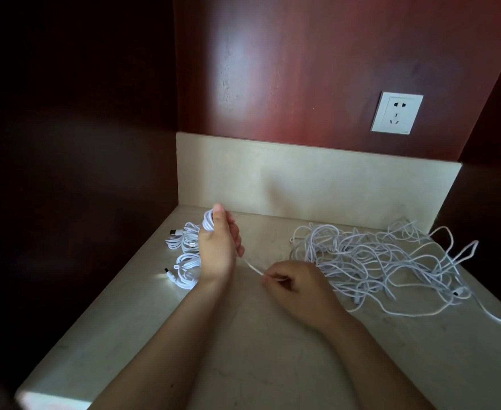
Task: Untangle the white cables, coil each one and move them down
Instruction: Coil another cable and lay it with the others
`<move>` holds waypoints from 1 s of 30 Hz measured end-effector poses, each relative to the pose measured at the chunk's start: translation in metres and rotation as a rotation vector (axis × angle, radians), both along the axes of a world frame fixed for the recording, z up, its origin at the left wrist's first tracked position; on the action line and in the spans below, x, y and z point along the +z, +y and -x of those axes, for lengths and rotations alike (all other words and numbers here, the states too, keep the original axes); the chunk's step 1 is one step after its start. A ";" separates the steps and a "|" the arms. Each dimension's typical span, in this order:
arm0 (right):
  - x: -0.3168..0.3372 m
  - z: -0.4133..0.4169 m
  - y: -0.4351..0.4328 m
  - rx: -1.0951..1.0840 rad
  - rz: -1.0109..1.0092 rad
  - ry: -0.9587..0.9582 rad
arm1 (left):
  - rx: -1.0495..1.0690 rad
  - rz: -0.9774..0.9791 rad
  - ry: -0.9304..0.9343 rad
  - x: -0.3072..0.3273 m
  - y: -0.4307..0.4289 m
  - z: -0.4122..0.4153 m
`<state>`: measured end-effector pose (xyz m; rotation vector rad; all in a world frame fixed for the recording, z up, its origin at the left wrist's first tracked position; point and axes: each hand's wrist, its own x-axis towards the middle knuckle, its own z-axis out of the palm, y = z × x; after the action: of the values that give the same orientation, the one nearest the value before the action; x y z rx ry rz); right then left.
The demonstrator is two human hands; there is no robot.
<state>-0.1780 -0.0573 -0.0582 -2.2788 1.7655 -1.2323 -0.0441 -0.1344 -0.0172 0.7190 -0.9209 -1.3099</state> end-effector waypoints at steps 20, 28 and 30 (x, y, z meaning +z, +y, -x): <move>0.006 0.013 -0.005 0.064 0.141 -0.532 | -1.053 -0.111 -0.708 -0.005 0.016 -0.006; 0.002 0.013 -0.004 -0.040 0.080 -0.523 | -0.453 0.178 -0.549 -0.015 0.012 0.012; 0.001 0.014 -0.005 -0.108 0.072 -0.425 | -0.388 0.263 -0.500 -0.014 0.016 0.014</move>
<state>-0.1919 -0.0620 -0.0576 -1.7885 1.7209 -1.6704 -0.0580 -0.1181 -0.0315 0.6931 -1.6699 -1.3277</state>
